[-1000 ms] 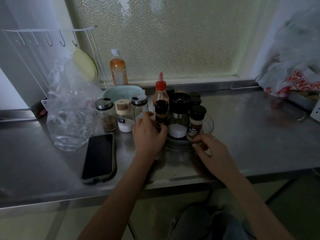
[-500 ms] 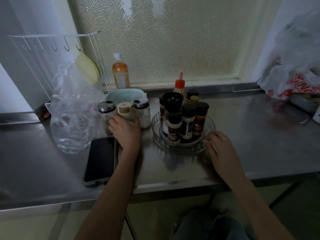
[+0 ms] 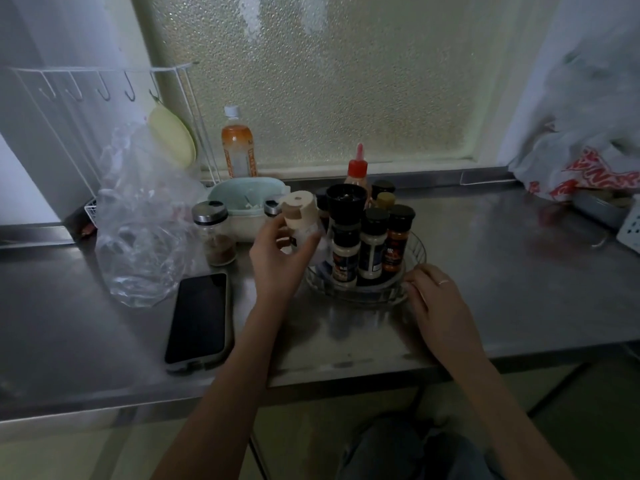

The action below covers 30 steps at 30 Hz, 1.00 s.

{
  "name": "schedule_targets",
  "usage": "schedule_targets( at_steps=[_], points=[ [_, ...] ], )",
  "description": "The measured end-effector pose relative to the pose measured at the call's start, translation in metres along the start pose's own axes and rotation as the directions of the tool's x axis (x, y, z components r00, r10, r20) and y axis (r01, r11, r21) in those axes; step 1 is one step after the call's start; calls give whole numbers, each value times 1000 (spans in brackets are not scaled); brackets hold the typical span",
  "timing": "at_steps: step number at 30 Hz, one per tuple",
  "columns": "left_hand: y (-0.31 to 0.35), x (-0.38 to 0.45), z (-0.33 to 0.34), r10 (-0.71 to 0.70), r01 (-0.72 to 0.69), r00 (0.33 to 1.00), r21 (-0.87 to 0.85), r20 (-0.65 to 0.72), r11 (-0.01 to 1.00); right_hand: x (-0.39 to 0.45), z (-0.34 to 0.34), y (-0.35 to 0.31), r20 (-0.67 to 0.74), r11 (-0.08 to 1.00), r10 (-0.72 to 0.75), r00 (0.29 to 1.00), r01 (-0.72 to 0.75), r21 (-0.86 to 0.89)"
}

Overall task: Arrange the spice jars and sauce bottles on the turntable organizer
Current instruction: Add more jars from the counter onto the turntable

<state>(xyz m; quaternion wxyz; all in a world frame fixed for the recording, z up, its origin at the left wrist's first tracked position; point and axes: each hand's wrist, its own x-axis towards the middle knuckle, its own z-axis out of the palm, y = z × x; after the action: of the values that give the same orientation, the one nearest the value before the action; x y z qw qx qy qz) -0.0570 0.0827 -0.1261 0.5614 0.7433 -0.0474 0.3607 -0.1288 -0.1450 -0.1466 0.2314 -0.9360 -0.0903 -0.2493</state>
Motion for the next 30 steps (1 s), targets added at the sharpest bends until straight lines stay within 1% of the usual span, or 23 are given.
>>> schedule_targets(
  at_steps=[4,11,15,19,21,24,26,28,30],
  points=[
    [-4,1,1,6,-3,997,-52,74,999,-1,0,1,14,1000,9,1000,-9,-19],
    [-1,-2,7,27,-7,987,-124,161,992,-1,1,1,11,1000,12,1000,-12,-13],
    [-5,-4,15,74,-69,971,-30,226,997,-2,1,0,0,1000,-2,1000,2,-11],
    [-9,-2,15,49,-64,966,53,253,997,-1,1,0,-2,1000,-14,1000,14,-8],
    [-7,-2,12,46,-70,972,95,231,993,-2,1,1,1,1000,-19,1000,19,-2],
    [-7,8,3,54,-61,997,125,61,990,-3,2,2,5,1000,-21,1000,21,16],
    [-9,21,-1,-1,5,1000,203,-20,979,-2,2,1,-2,999,-30,1000,30,24],
    [-14,32,2,-82,80,997,250,-5,965,-3,1,2,3,995,-79,997,79,59],
    [-20,37,6,-114,104,993,271,21,957,-6,0,1,31,982,-142,989,137,128]
  ],
)
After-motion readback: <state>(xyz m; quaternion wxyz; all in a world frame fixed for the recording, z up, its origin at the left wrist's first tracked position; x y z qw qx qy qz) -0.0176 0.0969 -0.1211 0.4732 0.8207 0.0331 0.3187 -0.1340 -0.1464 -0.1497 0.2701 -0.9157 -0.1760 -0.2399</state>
